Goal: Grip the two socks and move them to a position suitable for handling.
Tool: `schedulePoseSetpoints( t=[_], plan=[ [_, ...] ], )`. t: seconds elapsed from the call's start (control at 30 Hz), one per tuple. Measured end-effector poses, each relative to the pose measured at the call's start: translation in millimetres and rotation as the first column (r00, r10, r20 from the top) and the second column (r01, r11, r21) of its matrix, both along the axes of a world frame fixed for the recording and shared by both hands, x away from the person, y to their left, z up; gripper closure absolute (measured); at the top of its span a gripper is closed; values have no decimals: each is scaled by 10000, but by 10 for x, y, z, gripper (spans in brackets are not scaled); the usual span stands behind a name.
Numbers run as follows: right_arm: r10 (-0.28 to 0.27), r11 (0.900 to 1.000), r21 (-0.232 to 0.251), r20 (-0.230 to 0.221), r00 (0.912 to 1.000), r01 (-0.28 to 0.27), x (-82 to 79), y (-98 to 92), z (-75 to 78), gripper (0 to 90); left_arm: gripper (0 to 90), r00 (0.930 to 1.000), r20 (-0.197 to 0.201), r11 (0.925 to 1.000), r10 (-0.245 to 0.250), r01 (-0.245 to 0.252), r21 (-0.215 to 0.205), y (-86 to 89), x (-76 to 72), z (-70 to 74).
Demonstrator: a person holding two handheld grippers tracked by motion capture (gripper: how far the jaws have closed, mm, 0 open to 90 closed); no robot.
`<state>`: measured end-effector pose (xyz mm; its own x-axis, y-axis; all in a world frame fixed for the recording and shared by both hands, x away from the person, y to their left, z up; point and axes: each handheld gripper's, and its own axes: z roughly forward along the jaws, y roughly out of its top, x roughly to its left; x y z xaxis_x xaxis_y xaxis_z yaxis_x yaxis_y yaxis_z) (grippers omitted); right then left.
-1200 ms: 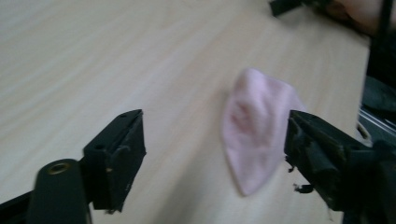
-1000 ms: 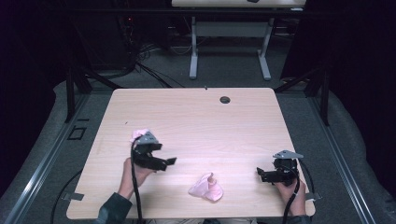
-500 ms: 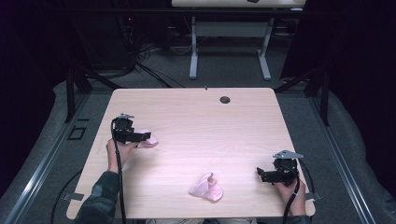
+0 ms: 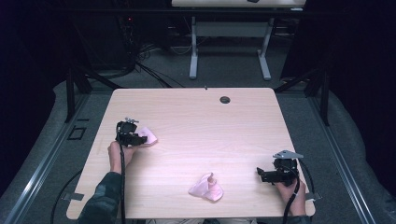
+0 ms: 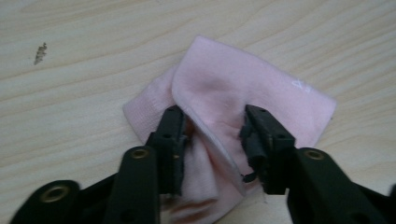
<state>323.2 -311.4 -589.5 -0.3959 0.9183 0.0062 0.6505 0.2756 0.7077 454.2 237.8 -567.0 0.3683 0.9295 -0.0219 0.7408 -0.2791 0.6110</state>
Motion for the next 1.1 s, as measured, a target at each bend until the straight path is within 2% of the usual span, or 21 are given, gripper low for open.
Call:
schedulePoseSetpoints(
  t=[0.07, 0.1, 0.2, 0.3, 0.4, 0.5, 0.53, 0.6, 0.67, 0.7, 0.77, 0.8, 0.83, 0.87, 0.9, 0.93, 0.97, 1.0, 1.03, 1.07, 1.1],
  plan=[
    [-8, 10000, -2, -4, 10000, 8, 0, 0, 0, 0, 687, 10000, 64, 10000, 13, -14, 46, -5, -10, -4],
    [-8, 10000, -2, -4, 10000, 8, 0, 0, 0, 0, 687, 9999, 107, 10000, -36, 35, 59, -7, -17, -5],
    [-3, 10000, -1, -3, 10000, 3, 0, 0, 0, 0, 803, 9997, 206, 9999, -138, 138, -25, 11, -19, -8],
    [-4, 10000, -2, -1, 10000, 4, 0, 0, 0, 0, 818, 9996, 258, 9996, -139, 145, -237, 34, -23, -3],
    [-4, 10000, 2, -2, 10000, 4, 0, 0, 0, 0, 820, 9987, 493, 9955, -142, 187, -926, 39, -80, 70],
    [-2, 10000, -1, -5, 10000, 2, 0, 0, 0, 0, 820, 9968, 694, 9943, -402, 468, -957, 5, -123, 143],
    [2, 10000, -1, 0, 10000, -2, 1, 0, 0, 0, 819, 9934, 954, 9928, -641, 732, -951, -56, -172, 220],
    [-3, 10000, 0, -1, 10000, 3, 0, 0, 0, 0, 819, 9895, 1144, 9881, -882, 1015, -1160, -130, -222, 296],
    [-3, 10000, -22, 6, 10000, 3, 1, -1, 0, 0, 819, 9834, 1388, 9839, -1171, 1338, -1184, -221, -270, 373],
    [-3, 10000, -22, 6, 10000, 3, 1, -1, 0, 0, 819, 9834, 1388, 9839, -1171, 1338, -1184, -221, -270, 373],
    [-10, 10000, -4, -3, 10000, 10, 1, 0, 0, 0, 818, 9763, 1533, 9778, -1529, 1720, -1196, -318, -314, 450],
    [-9, 10000, -1, -5, 10000, 9, 1, 0, 0, 0, 818, 9689, 1724, 9711, -1777, 2009, -1285, -428, -355, 511],
    [-9, 10000, -1, -5, 10000, 9, 1, 0, 0, 0, 818, 9689, 1724, 9711, -1777, 2009, -1285, -428, -355, 511],
    [-8, 10000, -22, 8, 10000, 8, 1, -1, 0, 0, 817, 9599, 1791, 9628, -2155, 2395, -1250, -535, -393, 575],
    [-10, 10000, -2, -4, 10000, 10, 1, 0, 0, 0, 817, 9546, 1846, 9589, -2340, 2579, -1182, -593, -414, 602],
    [-10, 10000, -2, -4, 10000, 10, 1, 0, 0, 0, 817, 9546, 1846, 9589, -2340, 2579, -1182, -593, -414, 602],
    [-8, 10000, -7, 0, 10000, 8, 1, 0, 0, 0, 816, 9450, 1890, 9496, -2667, 2912, -1160, -705, -449, 643],
    [-7, 10000, -2, -3, 10000, 7, 1, 0, 0, 0, 816, 9401, 1942, 9454, -2802, 3053, -1138, -764, -465, 657],
    [-7, 10000, -2, -3, 10000, 7, 1, 0, 0, 0, 816, 9401, 1942, 9454, -2802, 3053, -1138, -764, -465, 657],
    [-9, 10000, -1, -3, 10000, 9, 1, 0, 0, 0, 815, 9307, 1946, 9356, -3097, 3348, -1120, -880, -488, 670],
    [-9, 10000, -3, -2, 10000, 9, 1, 0, 0, 0, 815, 9265, 1882, 9307, -3259, 3494, -1082, -935, -493, 670]
  ],
)
